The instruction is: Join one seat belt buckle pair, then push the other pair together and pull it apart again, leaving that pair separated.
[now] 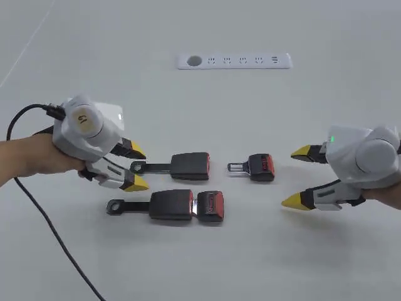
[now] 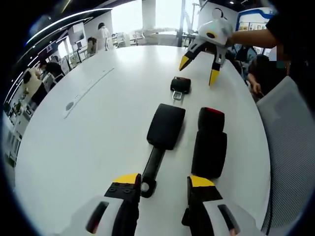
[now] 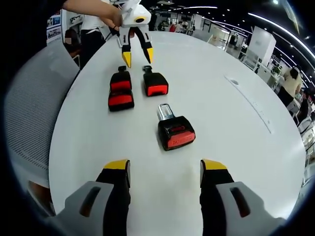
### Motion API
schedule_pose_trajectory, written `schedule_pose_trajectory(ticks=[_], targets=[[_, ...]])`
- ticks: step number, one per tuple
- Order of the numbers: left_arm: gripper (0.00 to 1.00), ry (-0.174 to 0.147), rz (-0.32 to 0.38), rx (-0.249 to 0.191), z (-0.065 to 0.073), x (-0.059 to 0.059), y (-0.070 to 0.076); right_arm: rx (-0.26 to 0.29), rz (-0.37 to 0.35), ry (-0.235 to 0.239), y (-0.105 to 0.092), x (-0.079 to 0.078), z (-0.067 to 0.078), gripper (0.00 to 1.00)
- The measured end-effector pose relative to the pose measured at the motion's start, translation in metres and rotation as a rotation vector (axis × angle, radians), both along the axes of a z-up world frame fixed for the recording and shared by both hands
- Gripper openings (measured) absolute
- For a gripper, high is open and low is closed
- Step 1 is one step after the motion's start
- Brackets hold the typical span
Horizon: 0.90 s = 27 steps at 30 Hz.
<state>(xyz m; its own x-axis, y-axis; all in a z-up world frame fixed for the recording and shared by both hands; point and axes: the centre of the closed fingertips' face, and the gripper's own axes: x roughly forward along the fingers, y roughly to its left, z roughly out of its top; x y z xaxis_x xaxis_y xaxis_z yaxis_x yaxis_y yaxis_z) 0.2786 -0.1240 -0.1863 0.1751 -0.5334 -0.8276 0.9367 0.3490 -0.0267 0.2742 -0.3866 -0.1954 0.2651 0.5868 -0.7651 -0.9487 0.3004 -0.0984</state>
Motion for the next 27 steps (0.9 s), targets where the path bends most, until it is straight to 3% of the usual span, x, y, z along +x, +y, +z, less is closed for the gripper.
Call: schedule_pose_trajectory(ticks=[5, 8, 13, 16, 23, 27], targets=[[0.4, -0.012, 0.1, -0.057, 0.008, -0.01, 0.011, 0.027, -0.041, 0.004, -0.006, -0.013, 0.002, 0.58], [0.42, -0.036, 0.168, -0.132, 0.015, -0.017, 0.012, 0.047, -0.074, 0.003, -0.007, -0.019, 0.004, 0.61], [0.47, -0.07, 0.221, -0.173, 0.019, -0.033, 0.017, 0.097, -0.126, 0.002, -0.003, -0.028, 0.01, 0.67], [0.49, -0.103, 0.256, -0.22, 0.023, -0.04, 0.018, 0.132, -0.165, -0.001, -0.001, -0.032, 0.011, 0.7], [0.61, -0.156, 0.329, -0.263, 0.019, -0.054, 0.024, 0.199, -0.209, -0.001, 0.012, -0.051, 0.013, 0.75], [0.66, -0.161, 0.364, -0.284, 0.017, -0.062, 0.025, 0.233, -0.239, -0.018, 0.019, -0.058, 0.016, 0.8]])
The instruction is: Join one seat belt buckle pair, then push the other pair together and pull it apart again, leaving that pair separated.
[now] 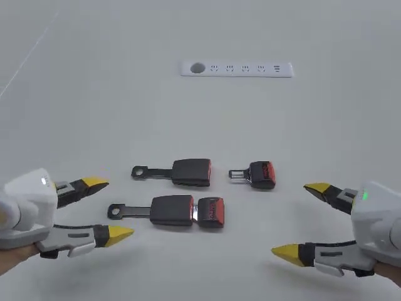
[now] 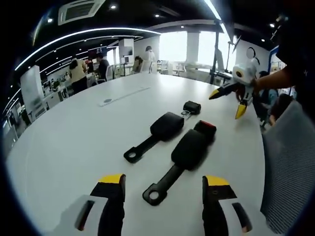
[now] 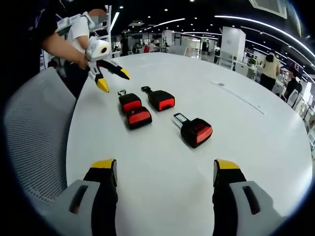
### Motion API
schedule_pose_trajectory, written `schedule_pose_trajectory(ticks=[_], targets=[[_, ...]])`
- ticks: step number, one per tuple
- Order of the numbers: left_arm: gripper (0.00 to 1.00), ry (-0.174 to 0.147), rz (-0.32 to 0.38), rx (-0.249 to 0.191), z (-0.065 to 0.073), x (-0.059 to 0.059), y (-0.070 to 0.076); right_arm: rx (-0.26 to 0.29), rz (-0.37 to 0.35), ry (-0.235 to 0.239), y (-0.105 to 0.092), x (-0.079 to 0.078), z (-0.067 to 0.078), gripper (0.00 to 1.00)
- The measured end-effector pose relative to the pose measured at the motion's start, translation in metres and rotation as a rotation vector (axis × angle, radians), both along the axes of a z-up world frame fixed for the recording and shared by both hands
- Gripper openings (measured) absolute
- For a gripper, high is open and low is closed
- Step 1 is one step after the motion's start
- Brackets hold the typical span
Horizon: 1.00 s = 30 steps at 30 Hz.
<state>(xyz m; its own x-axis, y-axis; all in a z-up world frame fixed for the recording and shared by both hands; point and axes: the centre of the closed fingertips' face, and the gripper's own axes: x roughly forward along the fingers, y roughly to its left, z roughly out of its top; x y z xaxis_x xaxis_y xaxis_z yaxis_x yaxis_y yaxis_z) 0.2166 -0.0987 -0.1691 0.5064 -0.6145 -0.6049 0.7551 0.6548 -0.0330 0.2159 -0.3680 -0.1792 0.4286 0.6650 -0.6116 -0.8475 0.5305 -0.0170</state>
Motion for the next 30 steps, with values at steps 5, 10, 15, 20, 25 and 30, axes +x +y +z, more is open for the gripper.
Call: schedule_pose_trajectory(ticks=[5, 10, 15, 20, 25, 30], targets=[[0.71, -0.024, 0.042, -0.043, 0.002, -0.008, 0.0, 0.021, -0.035, -0.027, 0.004, -0.006, 0.0, 0.86], [0.79, -0.07, 0.087, -0.097, 0.008, -0.006, -0.003, 0.076, -0.091, -0.022, 0.003, -0.009, -0.001, 0.92], [0.92, -0.096, 0.083, -0.11, 0.007, -0.011, -0.01, 0.087, -0.105, -0.038, 0.0, -0.013, -0.005, 0.99], [1.0, -0.114, 0.096, -0.16, 0.009, -0.012, -0.013, 0.126, -0.126, -0.048, -0.001, -0.012, -0.002, 0.99], [1.0, -0.124, 0.112, -0.208, 0.013, -0.013, -0.018, 0.183, -0.15, -0.052, -0.001, -0.009, 0.002, 0.99], [1.0, -0.138, 0.113, -0.224, 0.014, -0.013, -0.019, 0.183, -0.146, -0.054, 0.0, -0.01, 0.001, 0.99]])
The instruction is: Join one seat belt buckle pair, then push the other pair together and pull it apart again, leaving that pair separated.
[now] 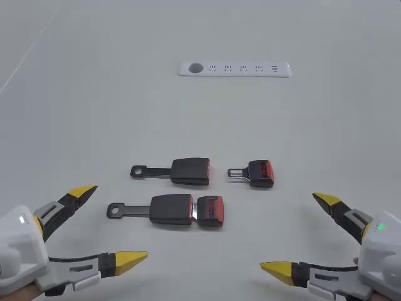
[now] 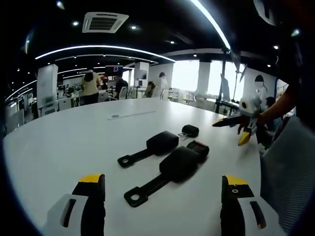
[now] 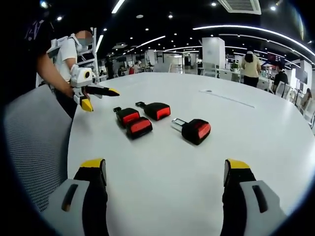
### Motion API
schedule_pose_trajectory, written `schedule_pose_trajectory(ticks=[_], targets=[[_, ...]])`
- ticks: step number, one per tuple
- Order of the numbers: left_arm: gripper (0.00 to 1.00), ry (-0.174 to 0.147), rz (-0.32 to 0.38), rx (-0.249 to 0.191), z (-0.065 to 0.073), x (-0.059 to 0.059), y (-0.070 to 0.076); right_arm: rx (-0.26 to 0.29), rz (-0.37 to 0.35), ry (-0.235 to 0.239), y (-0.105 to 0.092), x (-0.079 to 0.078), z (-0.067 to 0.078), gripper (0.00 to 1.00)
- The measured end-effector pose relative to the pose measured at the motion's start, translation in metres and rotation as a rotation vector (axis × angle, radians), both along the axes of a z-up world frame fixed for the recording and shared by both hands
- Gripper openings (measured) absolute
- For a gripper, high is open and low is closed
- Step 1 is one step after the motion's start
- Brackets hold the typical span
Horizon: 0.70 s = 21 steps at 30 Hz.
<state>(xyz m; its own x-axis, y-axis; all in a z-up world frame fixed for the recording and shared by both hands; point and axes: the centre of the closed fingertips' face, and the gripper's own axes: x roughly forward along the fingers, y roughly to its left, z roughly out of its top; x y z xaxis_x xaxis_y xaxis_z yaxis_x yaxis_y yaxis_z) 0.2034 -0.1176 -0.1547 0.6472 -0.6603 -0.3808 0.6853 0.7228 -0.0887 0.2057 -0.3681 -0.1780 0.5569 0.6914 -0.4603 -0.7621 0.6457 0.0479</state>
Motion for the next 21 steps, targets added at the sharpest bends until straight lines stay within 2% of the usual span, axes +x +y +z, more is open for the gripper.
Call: schedule_pose_trajectory(ticks=[7, 12, 21], targets=[[1.0, -0.015, 0.0, -0.011, 0.0001, -0.0002, 0.0008, -0.002, -0.001, -0.025, -0.0002, 0.0005, 0.0025, 1.0], [1.0, -0.017, -0.008, 0.008, -0.0008, -0.0024, -0.0005, -0.004, -0.002, -0.029, -0.0011, 0.001, 0.0027, 0.99], [1.0, -0.015, 0.016, -0.034, 0.0038, -0.0007, 0.0018, -0.006, 0.002, -0.028, -0.0006, 0.0009, 0.0019, 0.99]])
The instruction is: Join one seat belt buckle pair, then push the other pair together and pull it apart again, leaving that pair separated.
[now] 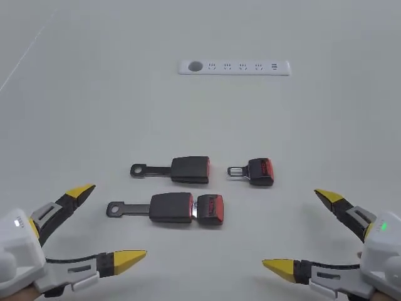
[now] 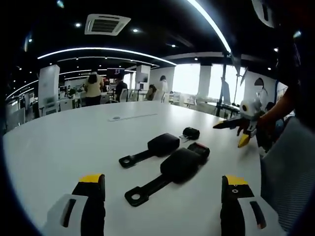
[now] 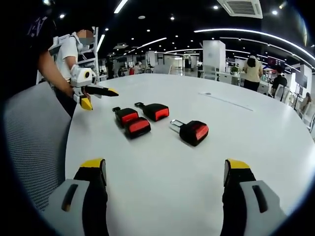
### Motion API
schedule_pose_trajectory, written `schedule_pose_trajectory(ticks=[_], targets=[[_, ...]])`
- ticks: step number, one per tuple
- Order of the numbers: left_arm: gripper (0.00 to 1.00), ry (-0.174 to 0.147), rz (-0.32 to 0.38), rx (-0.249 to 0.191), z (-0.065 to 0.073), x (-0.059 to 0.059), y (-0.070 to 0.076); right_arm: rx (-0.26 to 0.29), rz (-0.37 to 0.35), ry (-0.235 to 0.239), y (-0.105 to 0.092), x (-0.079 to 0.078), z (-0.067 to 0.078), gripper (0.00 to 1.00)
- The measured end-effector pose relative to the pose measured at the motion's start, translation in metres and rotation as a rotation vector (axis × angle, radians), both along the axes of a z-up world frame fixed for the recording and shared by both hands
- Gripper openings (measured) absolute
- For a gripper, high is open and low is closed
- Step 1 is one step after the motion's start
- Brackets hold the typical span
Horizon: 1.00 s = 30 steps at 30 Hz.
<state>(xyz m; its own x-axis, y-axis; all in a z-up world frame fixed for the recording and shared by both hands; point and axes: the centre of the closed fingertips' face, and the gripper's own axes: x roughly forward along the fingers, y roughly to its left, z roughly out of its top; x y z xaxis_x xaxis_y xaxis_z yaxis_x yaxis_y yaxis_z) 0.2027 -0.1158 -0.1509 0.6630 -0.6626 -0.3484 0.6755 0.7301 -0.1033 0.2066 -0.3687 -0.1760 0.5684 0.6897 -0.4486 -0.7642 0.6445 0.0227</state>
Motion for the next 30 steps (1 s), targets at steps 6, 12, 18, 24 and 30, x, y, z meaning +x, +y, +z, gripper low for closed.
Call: schedule_pose_trajectory(ticks=[6, 12, 18, 24, 30], targets=[[1.0, 0.0, 0.004, -0.007, 0.0, 0.001, 0.002, -0.002, -0.001, 0.0, -0.001, 0.0, 0.0, 0.99], [1.0, -0.002, 0.004, -0.008, 0.003, 0.001, -0.001, -0.003, -0.006, -0.003, -0.003, 0.001, 0.001, 0.99], [1.0, -0.002, 0.005, -0.011, 0.005, -0.001, -0.003, -0.006, -0.004, -0.003, -0.004, 0.0, 0.001, 0.99], [1.0, -0.005, 0.009, -0.011, 0.002, 0.0, 0.002, -0.006, -0.003, -0.001, -0.004, 0.0, 0.001, 0.99], [1.0, -0.005, 0.008, -0.007, 0.0, 0.001, 0.006, -0.008, -0.003, -0.002, -0.003, 0.0, 0.0, 0.99]])
